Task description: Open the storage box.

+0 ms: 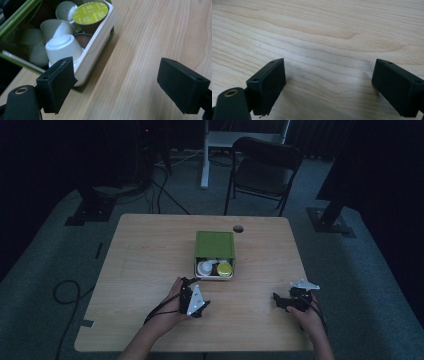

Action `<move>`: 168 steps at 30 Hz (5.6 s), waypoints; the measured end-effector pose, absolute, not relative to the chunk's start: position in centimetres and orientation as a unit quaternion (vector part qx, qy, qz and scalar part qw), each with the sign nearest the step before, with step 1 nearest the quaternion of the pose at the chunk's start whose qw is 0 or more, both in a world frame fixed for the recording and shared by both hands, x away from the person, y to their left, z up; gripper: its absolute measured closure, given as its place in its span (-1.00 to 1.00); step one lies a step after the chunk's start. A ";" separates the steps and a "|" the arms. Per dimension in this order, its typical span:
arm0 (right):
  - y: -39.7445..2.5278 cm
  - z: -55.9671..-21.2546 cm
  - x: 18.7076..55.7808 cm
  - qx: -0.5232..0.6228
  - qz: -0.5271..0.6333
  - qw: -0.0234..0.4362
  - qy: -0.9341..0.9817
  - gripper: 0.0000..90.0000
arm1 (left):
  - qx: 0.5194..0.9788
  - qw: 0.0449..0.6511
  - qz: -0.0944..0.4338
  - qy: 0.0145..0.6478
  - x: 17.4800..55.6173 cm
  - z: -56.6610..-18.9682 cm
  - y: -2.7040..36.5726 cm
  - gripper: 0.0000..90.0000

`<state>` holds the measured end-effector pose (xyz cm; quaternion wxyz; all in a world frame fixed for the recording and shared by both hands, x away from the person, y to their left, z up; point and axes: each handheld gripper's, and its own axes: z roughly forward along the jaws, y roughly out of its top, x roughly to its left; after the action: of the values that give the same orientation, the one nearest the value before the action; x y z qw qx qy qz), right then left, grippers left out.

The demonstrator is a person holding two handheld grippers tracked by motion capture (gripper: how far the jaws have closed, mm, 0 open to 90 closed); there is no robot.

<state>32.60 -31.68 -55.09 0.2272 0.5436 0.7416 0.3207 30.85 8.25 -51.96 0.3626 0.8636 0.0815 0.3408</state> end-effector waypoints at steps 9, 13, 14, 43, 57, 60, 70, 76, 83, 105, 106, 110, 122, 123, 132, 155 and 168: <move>-31.7 -55.1 32.6 0.544 0.321 0.227 0.741 -0.75 | 0.865 0.351 0.355 0.051 31.5 -52.2 7.0 -0.65; -31.7 -55.1 32.6 0.544 0.321 0.227 0.742 -0.75 | 0.862 0.343 0.372 0.028 31.7 -52.5 6.2 -0.58; -31.7 -55.1 32.6 0.544 0.321 0.227 0.742 -0.75 | 0.862 0.343 0.372 0.025 31.8 -52.5 6.0 -0.58; -31.7 -55.1 32.6 0.544 0.321 0.227 0.742 -0.75 | 0.849 0.243 0.462 -0.082 34.3 -53.5 3.5 0.26; -31.7 -55.1 32.6 0.544 0.321 0.227 0.742 -0.75 | 0.836 0.211 0.495 -0.104 34.5 -53.7 3.0 0.55; -31.7 -55.1 32.6 0.544 0.321 0.227 0.742 -0.75 | 0.842 0.219 0.485 -0.086 34.6 -53.5 3.0 0.58; -31.7 -55.1 32.6 0.544 0.321 0.227 0.741 -0.75 | 0.846 0.189 0.487 -0.109 34.5 -53.2 2.6 0.63; -31.7 -55.1 32.6 0.544 0.321 0.227 0.741 -0.75 | 0.846 0.189 0.487 -0.107 34.1 -53.3 2.5 0.63; -31.7 -55.1 32.6 0.544 0.321 0.227 0.742 -0.75 | 0.849 0.186 0.482 -0.105 33.5 -53.1 2.4 0.64; -31.6 -55.1 32.6 0.545 0.320 0.228 0.741 -0.75 | 0.851 0.170 0.484 -0.116 30.2 -53.0 2.3 0.64; -31.6 -55.1 32.6 0.545 0.320 0.228 0.741 -0.75 | 0.853 0.172 0.480 -0.113 30.0 -53.0 2.3 0.64; -31.6 -55.1 32.6 0.545 0.320 0.228 0.740 -0.74 | 0.852 0.174 0.480 -0.113 29.5 -53.0 2.3 0.64; -31.6 -55.1 32.5 0.545 0.320 0.228 0.740 -0.74 | 0.855 0.165 0.478 -0.119 28.0 -53.0 2.3 0.64; -31.6 -55.1 32.5 0.545 0.320 0.228 0.740 -0.74 | 0.852 0.169 0.480 -0.120 27.8 -53.0 2.3 0.64; -31.6 -55.1 32.5 0.545 0.320 0.228 0.740 -0.74 | 0.853 0.160 0.481 -0.129 26.6 -53.2 2.3 0.63; -31.6 -55.1 32.5 0.547 0.319 0.229 0.739 -0.74 | 0.858 0.163 0.470 -0.127 24.7 -53.2 2.1 0.63; -31.6 -55.1 32.5 0.547 0.319 0.228 0.739 -0.75 | 0.857 0.187 0.463 -0.124 24.2 -52.7 2.6 0.51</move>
<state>32.45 -31.57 -55.08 0.2282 0.5470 0.7394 0.3193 24.21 2.56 -52.73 0.1870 0.8575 -0.1244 0.4629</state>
